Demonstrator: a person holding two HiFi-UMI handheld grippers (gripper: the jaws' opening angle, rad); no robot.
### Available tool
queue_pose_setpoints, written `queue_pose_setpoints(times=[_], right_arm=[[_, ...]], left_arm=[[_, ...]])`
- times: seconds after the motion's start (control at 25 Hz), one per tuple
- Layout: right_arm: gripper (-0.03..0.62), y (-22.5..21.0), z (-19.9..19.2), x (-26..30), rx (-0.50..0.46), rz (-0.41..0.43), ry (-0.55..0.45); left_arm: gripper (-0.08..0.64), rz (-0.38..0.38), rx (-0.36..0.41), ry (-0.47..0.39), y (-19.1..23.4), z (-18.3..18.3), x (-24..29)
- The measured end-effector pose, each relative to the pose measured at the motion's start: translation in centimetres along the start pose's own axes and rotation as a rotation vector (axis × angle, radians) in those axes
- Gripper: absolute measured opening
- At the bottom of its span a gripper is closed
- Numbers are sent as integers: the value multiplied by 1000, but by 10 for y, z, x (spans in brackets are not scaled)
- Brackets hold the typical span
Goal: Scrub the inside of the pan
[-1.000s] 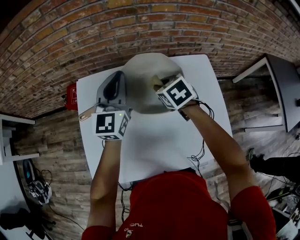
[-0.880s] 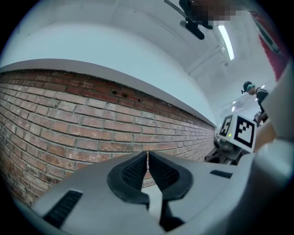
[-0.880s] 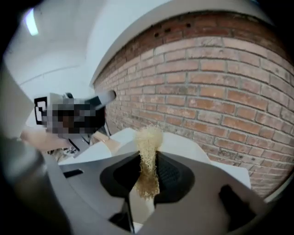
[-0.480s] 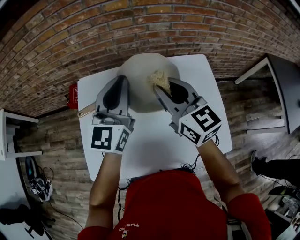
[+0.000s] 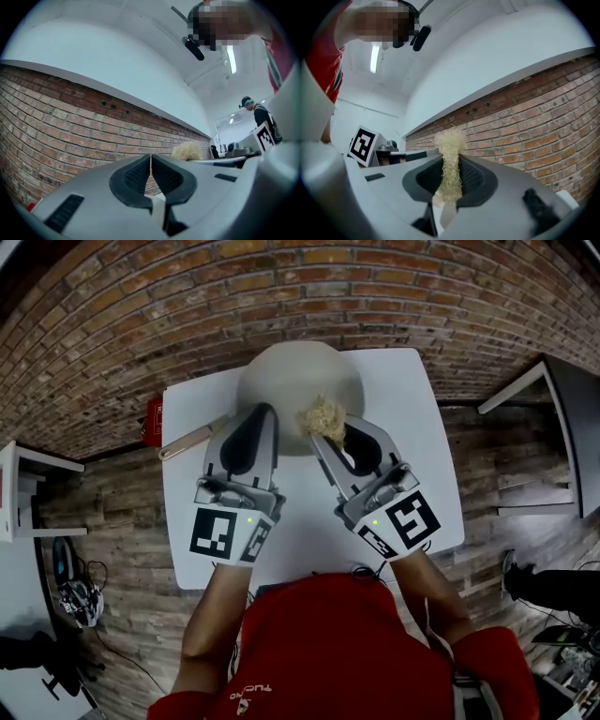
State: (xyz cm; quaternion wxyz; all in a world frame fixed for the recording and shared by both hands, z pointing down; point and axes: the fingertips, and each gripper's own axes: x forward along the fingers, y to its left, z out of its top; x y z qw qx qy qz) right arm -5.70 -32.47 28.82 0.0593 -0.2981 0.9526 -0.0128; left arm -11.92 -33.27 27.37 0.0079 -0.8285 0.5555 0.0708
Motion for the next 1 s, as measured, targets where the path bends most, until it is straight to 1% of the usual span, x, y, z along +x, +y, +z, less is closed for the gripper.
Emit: queue_pose_setpoints(times=[0.2,1.0], right_arm=[[87,9,1,-6,-22,7,-16],[86,22,-4,0,-38,20,2]], left_arm=[[23,7,0,1,-4,-1,-9],[23,-6,16,28,-3,-9,-18]])
